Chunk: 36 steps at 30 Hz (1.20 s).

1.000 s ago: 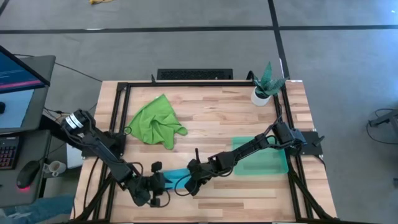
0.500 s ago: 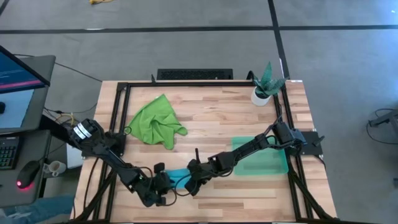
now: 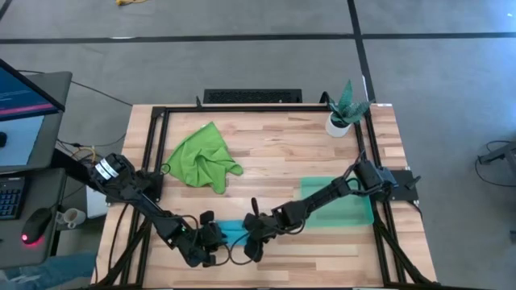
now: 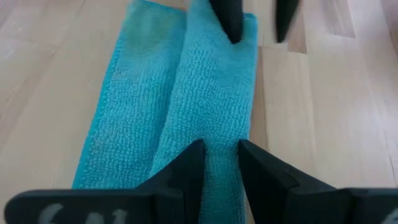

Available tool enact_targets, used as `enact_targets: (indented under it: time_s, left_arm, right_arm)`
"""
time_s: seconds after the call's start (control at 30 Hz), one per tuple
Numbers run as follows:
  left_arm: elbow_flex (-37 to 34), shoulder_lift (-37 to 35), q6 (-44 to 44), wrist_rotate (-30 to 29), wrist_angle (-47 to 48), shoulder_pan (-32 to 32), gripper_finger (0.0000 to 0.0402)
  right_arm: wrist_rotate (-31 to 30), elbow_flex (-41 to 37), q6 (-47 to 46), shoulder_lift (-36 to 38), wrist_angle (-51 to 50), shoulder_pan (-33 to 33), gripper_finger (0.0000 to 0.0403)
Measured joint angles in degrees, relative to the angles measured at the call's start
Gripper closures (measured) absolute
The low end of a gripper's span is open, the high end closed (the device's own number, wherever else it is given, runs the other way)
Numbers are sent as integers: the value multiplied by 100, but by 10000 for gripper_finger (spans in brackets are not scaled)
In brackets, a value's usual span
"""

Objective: Roll microfiber towels into tight, uniform cylinder then place into a basket
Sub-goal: Roll the blue microfiber towel

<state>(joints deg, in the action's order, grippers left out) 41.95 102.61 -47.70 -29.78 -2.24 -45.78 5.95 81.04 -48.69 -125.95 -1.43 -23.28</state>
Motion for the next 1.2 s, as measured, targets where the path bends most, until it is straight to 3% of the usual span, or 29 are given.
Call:
enact_targets:
  time_s: [0.13,0.33,0.43,0.53,0.7,0.97,1.2]
  left_arm:
    - [-2,0,-5,51,4,19,304]
    - [-2,2,-7,61,9,20,304]
    - [-4,4,-10,61,9,20,304]
    - [-7,4,-55,61,9,20,304]
    - [-7,4,-123,64,11,20,304]
    - [-9,3,-122,106,9,69,304]
    - [-9,1,-118,128,4,79,303]
  right_arm:
    - [42,-1,126,18,70,-33,211]
    - [54,-3,897,382,-591,-75,214]
    - [-117,-3,1367,658,-1072,-122,219]
    - [-659,-3,2059,933,-1358,-251,225]
    - [-1509,2,3618,1033,-1035,-653,230]
    - [-1705,8,5075,739,-511,-804,232]
    - [-1752,-3,5381,623,-290,-693,207]
